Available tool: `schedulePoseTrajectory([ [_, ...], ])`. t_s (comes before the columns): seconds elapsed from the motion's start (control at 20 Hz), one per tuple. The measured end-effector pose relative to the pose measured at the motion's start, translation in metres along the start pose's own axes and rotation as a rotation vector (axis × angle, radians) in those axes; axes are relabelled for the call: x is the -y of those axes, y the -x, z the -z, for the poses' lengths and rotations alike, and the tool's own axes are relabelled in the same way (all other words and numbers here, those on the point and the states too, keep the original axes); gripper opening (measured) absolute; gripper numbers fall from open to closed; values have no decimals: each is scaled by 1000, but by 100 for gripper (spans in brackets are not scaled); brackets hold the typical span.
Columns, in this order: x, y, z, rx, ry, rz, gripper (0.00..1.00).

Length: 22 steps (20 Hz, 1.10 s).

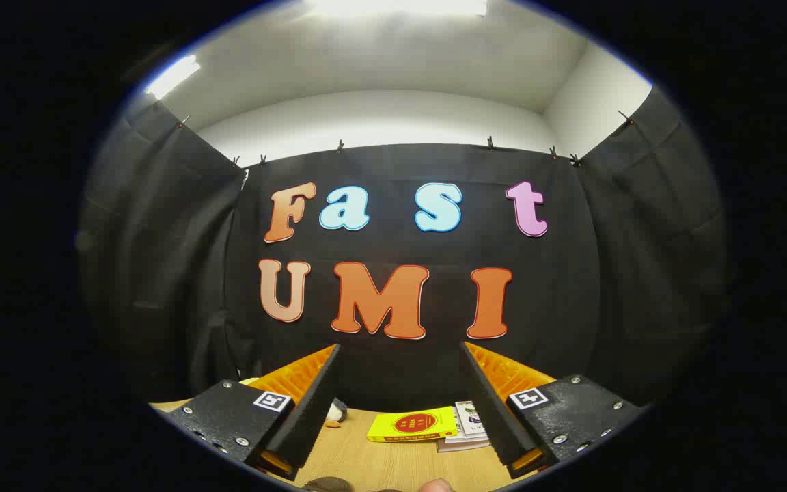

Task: Open the storage box then place both shoes into the box .Put the left shoe in first, then the right shoe, with the right side of both shoes facing outward in a uniform manner.

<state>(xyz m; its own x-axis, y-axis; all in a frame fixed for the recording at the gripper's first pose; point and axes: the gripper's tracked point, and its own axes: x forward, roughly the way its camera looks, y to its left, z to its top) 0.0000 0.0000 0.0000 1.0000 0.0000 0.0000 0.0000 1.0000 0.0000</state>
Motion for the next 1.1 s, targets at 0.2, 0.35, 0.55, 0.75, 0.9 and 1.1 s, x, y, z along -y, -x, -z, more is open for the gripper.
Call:
schedulePoseTrajectory([
  [0.2,1,3,-2,-1,-3,0,100],
  [0.35,5,4,-2,6,4,6,100],
  [0.55,9,6,-2,5,-4,15,100],
  [0.75,9,9,-1,1,-10,16,100],
  [0.9,6,10,1,-2,0,5,100],
  [1.1,-3,10,9,-22,-7,-14,100],
])
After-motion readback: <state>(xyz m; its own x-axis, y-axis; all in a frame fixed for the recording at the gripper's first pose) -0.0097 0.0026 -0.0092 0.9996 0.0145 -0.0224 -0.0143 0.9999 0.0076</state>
